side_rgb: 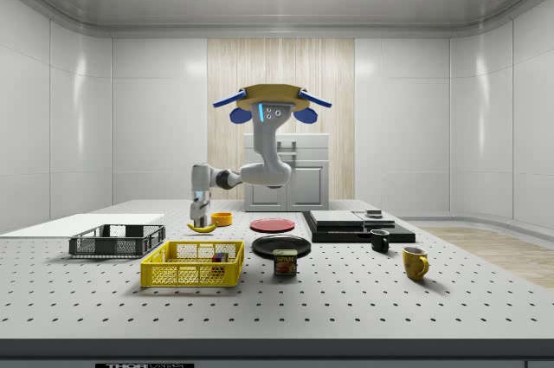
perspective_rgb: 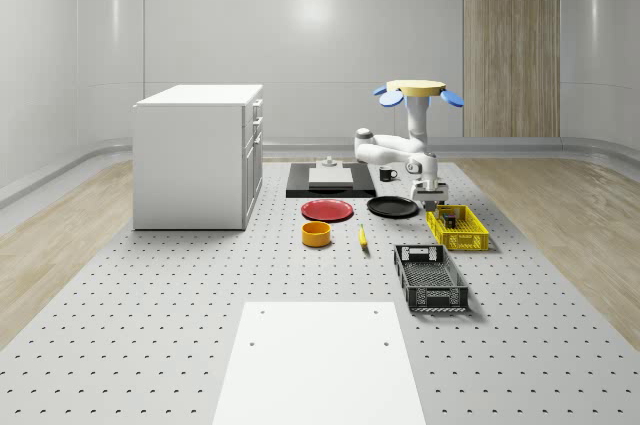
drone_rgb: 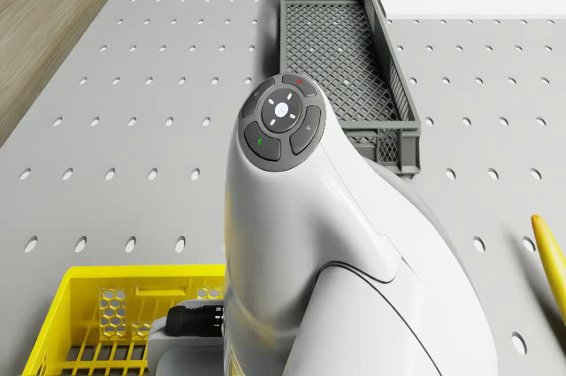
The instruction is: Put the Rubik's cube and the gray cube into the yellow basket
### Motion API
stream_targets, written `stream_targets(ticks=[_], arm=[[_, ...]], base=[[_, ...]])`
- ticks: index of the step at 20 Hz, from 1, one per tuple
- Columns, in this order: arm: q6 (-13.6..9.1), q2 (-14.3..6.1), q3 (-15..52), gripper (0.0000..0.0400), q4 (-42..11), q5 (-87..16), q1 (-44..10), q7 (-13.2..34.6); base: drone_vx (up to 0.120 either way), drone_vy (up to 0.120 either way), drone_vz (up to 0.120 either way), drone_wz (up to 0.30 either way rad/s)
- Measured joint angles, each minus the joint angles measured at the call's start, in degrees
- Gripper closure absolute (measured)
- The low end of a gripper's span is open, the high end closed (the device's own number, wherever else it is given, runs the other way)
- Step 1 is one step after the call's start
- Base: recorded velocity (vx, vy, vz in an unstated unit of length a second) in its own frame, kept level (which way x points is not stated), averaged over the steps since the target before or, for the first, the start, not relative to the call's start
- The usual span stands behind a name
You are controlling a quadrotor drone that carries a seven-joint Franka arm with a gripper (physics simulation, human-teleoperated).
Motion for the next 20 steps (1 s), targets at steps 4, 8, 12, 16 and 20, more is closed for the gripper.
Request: stream_targets(ticks=[4,8,12,16,20], arm=[[0.1,-0.1,0.0,0.0148,0.0,0.0,0.0,0.0],[0.2,-0.2,0.0,0.0148,0.0,0.1,0.0,0.0],[0.3,-0.3,0.0,0.0148,0.0,0.1,0.0,0.0],[0.3,-0.4,0.0,0.0148,0.0,0.1,0.0,0.0],[0.4,-0.4,0.0,0.0148,0.0,0.2,0.0,0.0]], base=[[0.0,0.12,0.0,0.0],[0.0,0.12,-0.04,0.0],[0.0,0.12,0.0,0.0],[0.0,0.12,-0.06,0.0],[0.0,0.12,-0.1,0.0]])
